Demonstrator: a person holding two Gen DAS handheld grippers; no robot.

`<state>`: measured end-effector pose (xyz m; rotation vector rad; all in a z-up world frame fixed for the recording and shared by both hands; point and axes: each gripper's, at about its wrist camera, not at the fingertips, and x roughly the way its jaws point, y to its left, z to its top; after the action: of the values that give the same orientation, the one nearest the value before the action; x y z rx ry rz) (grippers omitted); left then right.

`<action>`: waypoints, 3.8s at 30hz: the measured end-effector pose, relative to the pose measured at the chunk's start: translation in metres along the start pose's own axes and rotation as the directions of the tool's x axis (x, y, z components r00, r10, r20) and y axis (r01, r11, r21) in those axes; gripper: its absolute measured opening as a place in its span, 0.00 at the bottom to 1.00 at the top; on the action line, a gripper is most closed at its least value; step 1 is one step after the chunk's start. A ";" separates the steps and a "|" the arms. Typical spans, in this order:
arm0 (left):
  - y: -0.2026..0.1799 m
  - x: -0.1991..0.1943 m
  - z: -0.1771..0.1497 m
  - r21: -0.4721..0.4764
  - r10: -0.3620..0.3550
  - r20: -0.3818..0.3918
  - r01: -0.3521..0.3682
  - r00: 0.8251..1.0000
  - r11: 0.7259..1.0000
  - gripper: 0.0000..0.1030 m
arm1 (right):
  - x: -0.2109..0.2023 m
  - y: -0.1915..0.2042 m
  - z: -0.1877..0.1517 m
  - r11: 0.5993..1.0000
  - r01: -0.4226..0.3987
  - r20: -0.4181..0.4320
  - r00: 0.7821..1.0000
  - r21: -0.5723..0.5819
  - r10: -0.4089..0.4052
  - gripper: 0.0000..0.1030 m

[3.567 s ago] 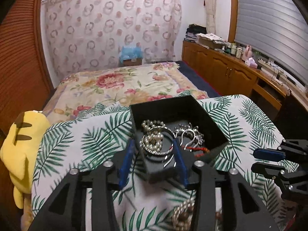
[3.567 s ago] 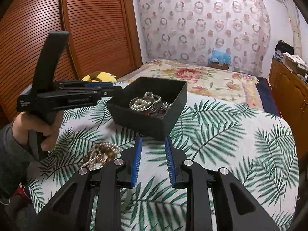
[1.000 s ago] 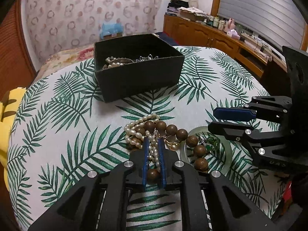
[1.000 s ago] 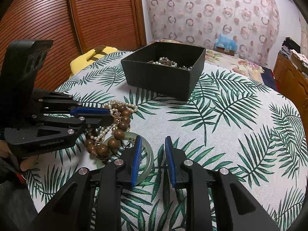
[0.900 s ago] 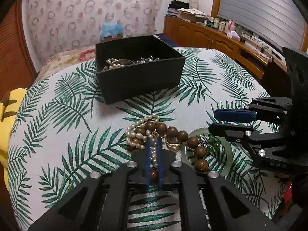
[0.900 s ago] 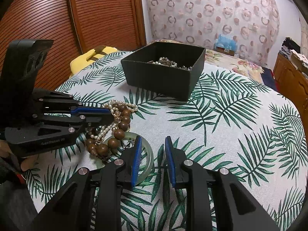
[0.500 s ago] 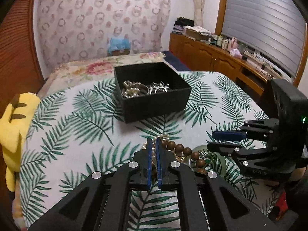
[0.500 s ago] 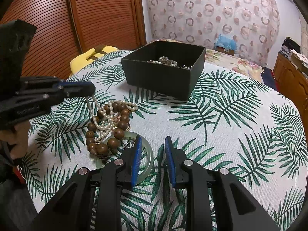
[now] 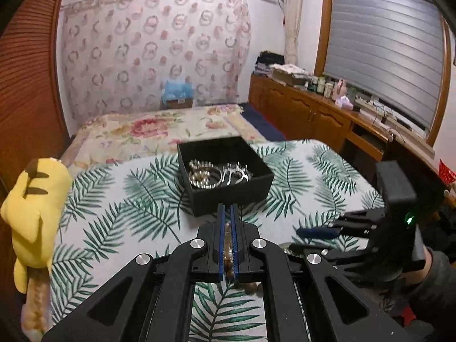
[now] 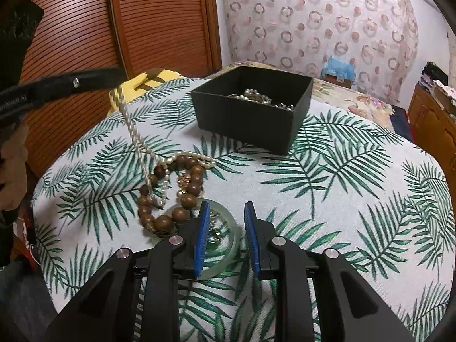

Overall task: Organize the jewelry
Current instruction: 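Lift the pearl strand with the left gripper while the right gripper grasps the brown bead bracelet, then carry both over the box and open both grippers to drop pearls and beads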

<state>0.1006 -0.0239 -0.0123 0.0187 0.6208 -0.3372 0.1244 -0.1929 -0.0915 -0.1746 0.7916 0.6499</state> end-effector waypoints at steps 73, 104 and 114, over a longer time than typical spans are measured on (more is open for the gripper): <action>0.000 0.008 0.151 0.071 0.007 0.222 -0.023 0.975 0.997 0.03 | 0.008 -0.050 0.143 0.997 -0.055 0.151 0.986 -0.056 0.063 0.15; 0.023 0.107 0.148 0.058 0.018 0.087 -0.023 0.996 0.998 0.03 | 0.017 -0.064 0.100 0.998 -0.059 0.084 0.995 -0.006 0.059 0.15; 0.030 0.107 0.092 0.035 0.011 -0.019 -0.011 1.000 0.999 0.05 | 0.007 -0.049 0.076 0.998 -0.064 0.057 0.996 -0.008 0.064 0.15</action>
<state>0.2438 -0.0388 -0.0016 0.0589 0.6334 -0.3375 0.2038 -0.1995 -0.0478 -0.1362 0.7427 0.7153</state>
